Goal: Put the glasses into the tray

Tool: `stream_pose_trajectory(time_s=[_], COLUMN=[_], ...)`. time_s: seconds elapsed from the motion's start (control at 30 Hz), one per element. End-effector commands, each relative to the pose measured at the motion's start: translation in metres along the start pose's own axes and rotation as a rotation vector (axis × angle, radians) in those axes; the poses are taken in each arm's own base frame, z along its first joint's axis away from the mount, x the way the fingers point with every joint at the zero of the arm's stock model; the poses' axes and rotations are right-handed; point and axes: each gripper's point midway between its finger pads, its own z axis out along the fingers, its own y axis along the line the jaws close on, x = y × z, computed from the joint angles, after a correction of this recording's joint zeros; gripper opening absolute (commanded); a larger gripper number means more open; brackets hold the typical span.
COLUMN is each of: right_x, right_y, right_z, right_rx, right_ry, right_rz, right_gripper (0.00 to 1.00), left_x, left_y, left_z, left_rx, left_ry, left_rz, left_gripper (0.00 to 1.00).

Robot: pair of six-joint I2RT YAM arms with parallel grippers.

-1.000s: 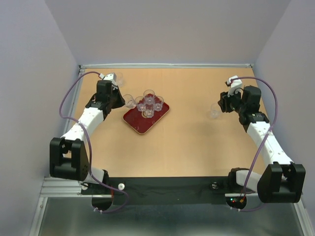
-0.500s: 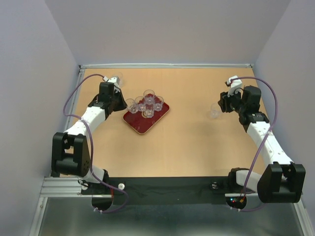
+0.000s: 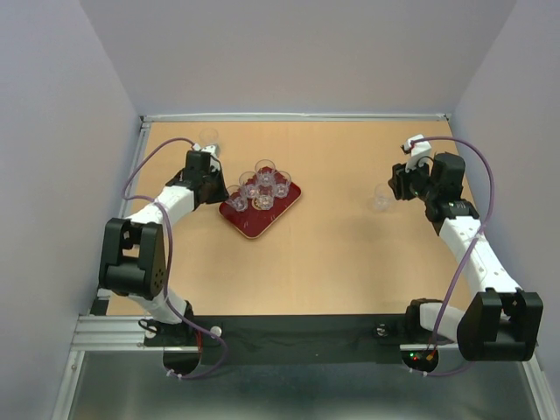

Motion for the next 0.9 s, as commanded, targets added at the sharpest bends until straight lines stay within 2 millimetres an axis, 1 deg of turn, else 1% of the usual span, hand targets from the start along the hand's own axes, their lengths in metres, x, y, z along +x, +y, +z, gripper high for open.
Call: stream_pose_trajectory(time_s=[0.0, 0.23, 0.27, 0.37, 0.43, 0.53, 0.57, 0.67, 0.7, 0.8, 0.87], right_x=[-0.012, -0.012, -0.011, -0.011, -0.011, -0.012, -0.012, -0.011, -0.011, -0.01, -0.01], right_y=[-0.005, -0.005, -0.005, -0.006, -0.005, -0.005, -0.006, -0.006, -0.006, -0.006, -0.006], right_z=[-0.004, -0.004, -0.004, -0.004, -0.004, -0.004, -0.004, -0.005, -0.004, -0.004, -0.004], right_rx=[0.018, 0.021, 0.02, 0.022, 0.021, 0.021, 0.023, 0.022, 0.022, 0.02, 0.02], right_ry=[-0.053, -0.051, -0.052, -0.051, -0.051, -0.053, -0.052, -0.051, -0.051, -0.049, -0.049], right_rz=[-0.03, -0.031, -0.032, -0.032, -0.034, -0.033, -0.034, -0.033, -0.033, -0.033, -0.033], right_gripper=[0.46, 0.46, 0.46, 0.46, 0.46, 0.46, 0.46, 0.46, 0.46, 0.46, 0.46], left_x=[-0.02, -0.026, -0.029, -0.03, -0.03, -0.031, -0.032, -0.033, -0.033, -0.037, -0.037], left_y=[-0.005, -0.003, -0.002, -0.001, -0.002, -0.002, -0.002, -0.003, -0.003, -0.006, -0.006], left_z=[0.001, 0.007, 0.007, 0.008, 0.009, 0.008, 0.007, 0.005, 0.004, -0.001, -0.003], left_rx=[0.0, -0.03, -0.036, -0.044, -0.047, -0.044, -0.044, -0.044, -0.043, -0.039, -0.038], left_ry=[-0.04, -0.044, -0.052, -0.05, -0.049, -0.051, -0.053, -0.058, -0.061, -0.077, -0.08], left_rz=[0.024, 0.032, 0.031, 0.033, 0.035, 0.036, 0.037, 0.04, 0.039, 0.043, 0.043], left_gripper=[0.0, 0.0, 0.0, 0.03, 0.08, 0.18, 0.24, 0.32, 0.37, 0.44, 0.47])
